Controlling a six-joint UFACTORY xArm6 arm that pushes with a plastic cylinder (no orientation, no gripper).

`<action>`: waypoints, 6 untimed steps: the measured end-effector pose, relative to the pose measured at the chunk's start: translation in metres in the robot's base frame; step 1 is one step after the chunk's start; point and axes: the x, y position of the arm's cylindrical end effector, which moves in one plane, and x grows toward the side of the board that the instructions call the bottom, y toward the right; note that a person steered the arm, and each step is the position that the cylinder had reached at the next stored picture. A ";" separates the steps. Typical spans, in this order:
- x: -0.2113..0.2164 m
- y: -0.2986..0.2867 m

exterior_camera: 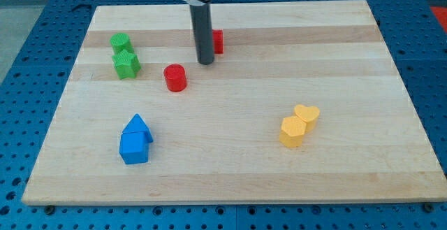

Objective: Slightly push the green circle into the green star

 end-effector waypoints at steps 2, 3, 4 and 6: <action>-0.042 -0.063; -0.065 -0.105; -0.083 -0.155; -0.058 -0.190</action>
